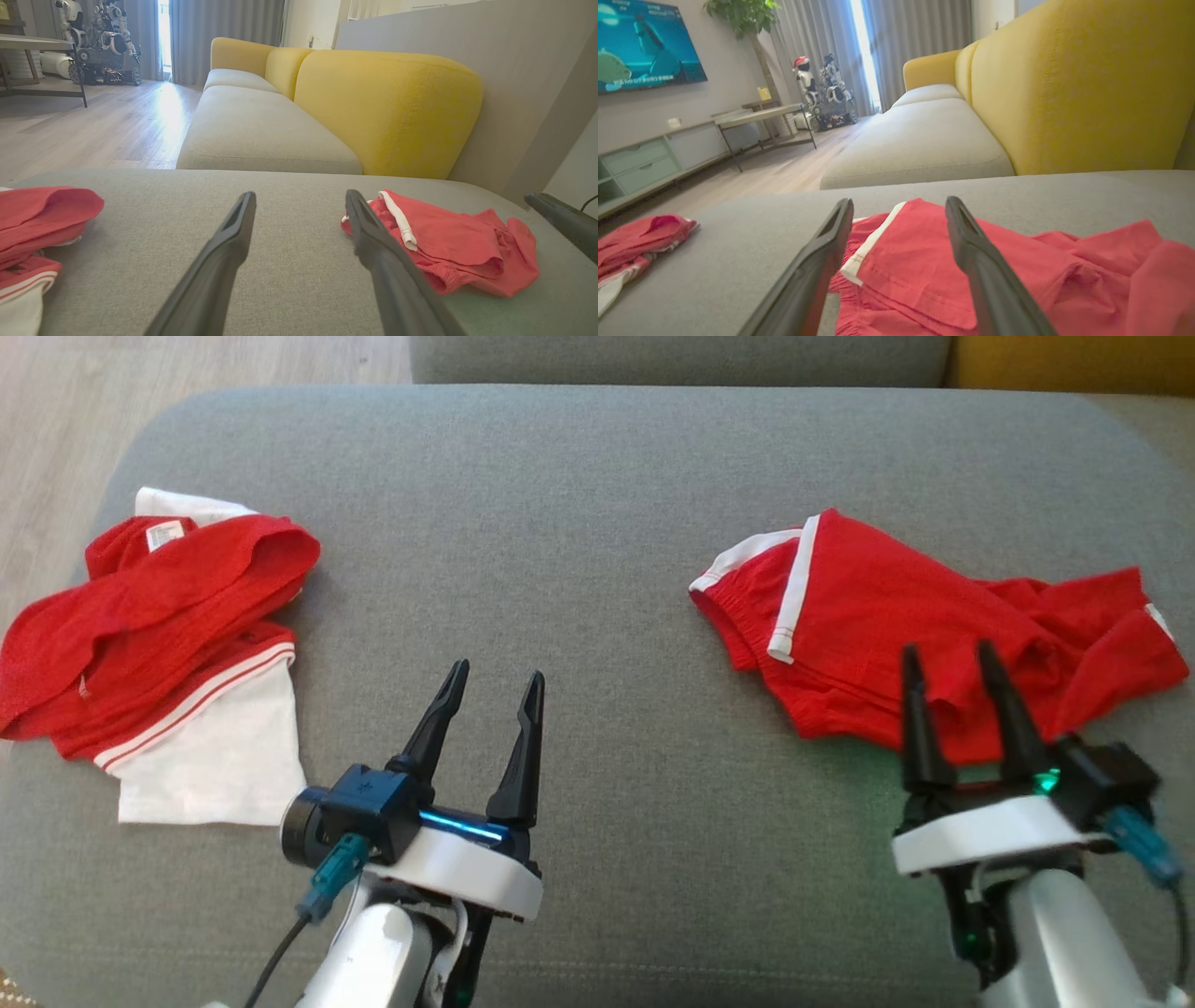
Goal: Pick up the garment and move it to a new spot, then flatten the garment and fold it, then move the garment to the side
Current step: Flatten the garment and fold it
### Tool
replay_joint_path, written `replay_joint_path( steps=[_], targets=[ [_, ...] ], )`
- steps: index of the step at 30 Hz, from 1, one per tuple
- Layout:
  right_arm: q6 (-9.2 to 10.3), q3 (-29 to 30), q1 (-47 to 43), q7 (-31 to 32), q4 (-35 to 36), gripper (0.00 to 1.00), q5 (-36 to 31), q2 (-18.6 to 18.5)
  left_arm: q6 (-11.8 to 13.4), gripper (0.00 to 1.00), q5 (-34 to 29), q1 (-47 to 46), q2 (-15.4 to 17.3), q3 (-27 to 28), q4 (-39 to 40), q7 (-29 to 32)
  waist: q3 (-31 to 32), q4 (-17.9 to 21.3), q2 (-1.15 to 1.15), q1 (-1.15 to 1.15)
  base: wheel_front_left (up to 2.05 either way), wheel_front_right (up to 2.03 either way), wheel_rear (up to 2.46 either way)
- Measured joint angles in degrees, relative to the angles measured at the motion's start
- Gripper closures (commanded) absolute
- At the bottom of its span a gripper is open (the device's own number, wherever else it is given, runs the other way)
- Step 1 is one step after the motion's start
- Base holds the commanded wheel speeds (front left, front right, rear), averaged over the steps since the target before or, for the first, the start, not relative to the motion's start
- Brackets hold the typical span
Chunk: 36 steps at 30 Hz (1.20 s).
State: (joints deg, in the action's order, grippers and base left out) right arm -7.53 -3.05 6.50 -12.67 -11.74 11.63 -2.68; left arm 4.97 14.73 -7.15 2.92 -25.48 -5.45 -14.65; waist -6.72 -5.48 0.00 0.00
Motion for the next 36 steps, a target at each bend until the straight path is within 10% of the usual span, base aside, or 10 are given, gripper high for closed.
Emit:
replay_joint_path(
  steps=[16,36],
  targets=[
    [0.00,-3.28,10.70,12.04,-9.78,0.00,-8.13,-0.10,0.46,0.00,1.76,-2.26,-0.01,-2.01,0.19,0.00,-5.31,-3.97,0.00,0.00,0.00,0.00,0.00],
    [0.00,-2.33,13.46,11.59,-15.84,0.09,-6.55,-0.13,0.65,0.00,2.08,-3.61,-0.01,-2.11,0.15,0.00,-8.25,-5.10,0.00,0.00,0.00,0.00,0.00]
  ],
)
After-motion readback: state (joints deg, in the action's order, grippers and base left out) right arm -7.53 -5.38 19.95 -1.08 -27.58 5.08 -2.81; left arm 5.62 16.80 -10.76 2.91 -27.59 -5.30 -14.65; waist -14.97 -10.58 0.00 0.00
